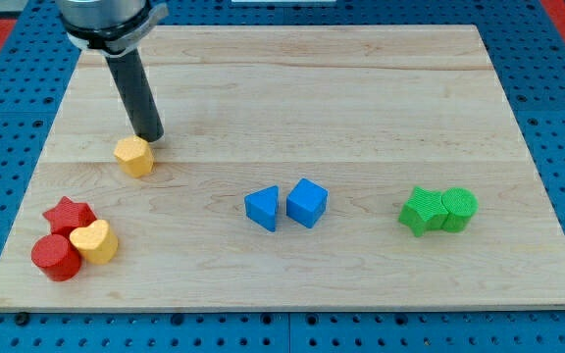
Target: Slide the yellow hexagon closer to the red star
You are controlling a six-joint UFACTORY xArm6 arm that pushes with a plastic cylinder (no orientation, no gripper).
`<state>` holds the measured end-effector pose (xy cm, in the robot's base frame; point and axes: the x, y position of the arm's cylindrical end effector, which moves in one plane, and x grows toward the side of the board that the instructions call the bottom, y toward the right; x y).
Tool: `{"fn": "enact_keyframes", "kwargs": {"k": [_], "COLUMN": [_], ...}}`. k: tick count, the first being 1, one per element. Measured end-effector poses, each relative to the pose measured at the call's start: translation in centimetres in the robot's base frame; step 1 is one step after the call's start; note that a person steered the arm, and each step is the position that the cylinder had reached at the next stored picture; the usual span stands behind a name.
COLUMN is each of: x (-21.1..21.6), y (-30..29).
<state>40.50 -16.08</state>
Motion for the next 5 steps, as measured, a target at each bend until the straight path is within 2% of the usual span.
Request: {"fn": "enact_keyframes", "kwargs": {"k": [1,3,5], "x": [0.6,4.5,5.9], "y": [0.0,-1.1,-1.7]}}
